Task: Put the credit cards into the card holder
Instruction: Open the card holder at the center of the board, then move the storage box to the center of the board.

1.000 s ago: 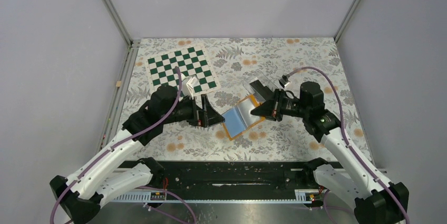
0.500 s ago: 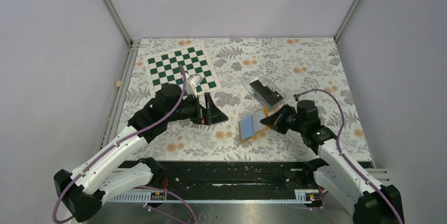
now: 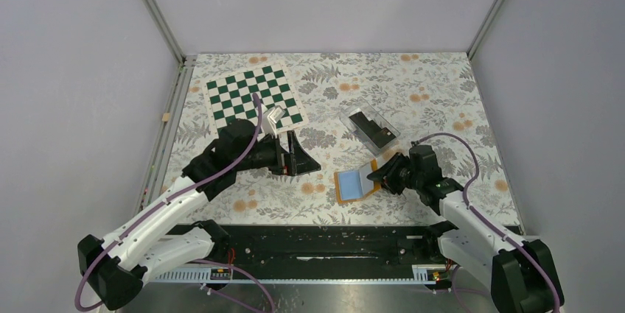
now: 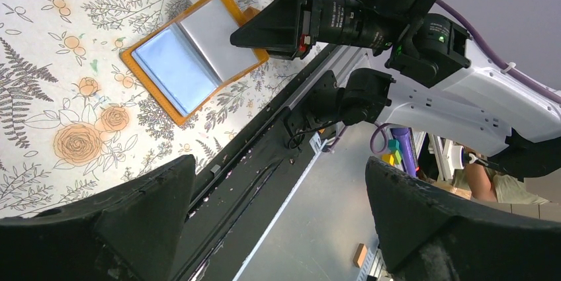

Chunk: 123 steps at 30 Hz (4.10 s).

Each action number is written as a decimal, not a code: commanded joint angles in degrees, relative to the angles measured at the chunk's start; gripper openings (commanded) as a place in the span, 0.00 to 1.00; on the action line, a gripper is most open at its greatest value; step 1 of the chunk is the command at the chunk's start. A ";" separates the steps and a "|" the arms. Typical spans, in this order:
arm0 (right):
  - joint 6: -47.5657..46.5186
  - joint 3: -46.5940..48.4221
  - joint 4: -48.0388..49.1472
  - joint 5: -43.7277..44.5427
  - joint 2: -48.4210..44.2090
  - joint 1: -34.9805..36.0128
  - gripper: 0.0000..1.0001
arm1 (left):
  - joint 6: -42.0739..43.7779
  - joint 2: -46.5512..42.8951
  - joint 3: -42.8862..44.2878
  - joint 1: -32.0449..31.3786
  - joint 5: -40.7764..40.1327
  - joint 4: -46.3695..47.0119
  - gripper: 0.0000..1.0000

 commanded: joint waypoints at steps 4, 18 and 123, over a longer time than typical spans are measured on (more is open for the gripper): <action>-3.59 4.15 -14.07 8.25 -3.36 -0.15 0.68 | -0.20 0.40 0.03 0.25 0.16 1.76 0.99; -23.30 22.24 -35.76 13.42 -2.93 -0.13 0.87 | -1.10 5.07 -1.10 0.17 -2.49 -4.58 0.99; -37.26 40.89 -36.70 4.30 28.72 3.56 0.15 | -11.23 42.41 11.44 -14.53 -6.55 26.53 0.39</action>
